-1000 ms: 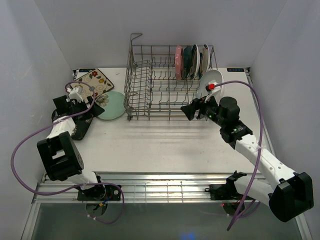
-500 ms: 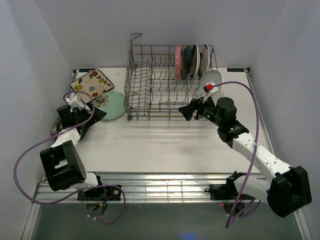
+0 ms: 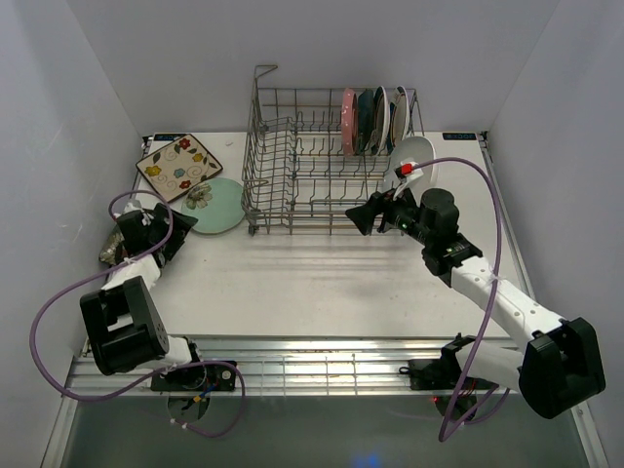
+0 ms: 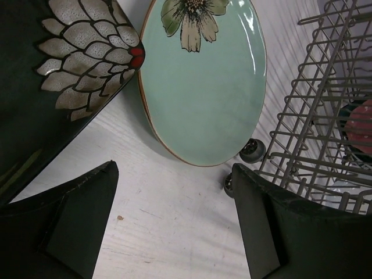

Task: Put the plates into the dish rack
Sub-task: Pick up the plate at the center of the board.

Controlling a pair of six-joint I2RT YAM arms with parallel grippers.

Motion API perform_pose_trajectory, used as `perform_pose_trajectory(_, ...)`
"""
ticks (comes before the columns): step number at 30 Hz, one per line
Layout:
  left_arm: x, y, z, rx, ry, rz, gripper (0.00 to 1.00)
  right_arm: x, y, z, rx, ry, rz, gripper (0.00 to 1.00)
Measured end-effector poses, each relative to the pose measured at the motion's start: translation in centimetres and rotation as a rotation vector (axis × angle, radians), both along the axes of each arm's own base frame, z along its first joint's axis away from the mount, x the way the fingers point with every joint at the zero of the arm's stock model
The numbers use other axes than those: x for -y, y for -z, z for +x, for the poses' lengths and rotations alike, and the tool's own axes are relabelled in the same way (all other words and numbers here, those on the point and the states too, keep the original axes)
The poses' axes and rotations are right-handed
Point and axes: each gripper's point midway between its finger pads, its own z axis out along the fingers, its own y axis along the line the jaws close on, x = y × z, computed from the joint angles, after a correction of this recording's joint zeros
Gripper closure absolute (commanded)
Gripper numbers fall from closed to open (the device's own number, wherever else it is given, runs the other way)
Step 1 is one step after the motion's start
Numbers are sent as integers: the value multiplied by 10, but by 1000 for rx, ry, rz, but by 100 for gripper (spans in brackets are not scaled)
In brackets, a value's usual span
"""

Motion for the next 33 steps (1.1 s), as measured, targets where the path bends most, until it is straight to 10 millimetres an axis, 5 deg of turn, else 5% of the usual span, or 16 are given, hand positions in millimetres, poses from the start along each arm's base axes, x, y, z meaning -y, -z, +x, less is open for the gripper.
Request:
perform_pose_trajectory(13,17,48,2,-106,-57,-172,21,-3,4,2,-4,-8,0,16)
perform_pose_trajectory(33,8,54,33,-54,-159,-241,43,-6,-7,4,36,-19,25,15)
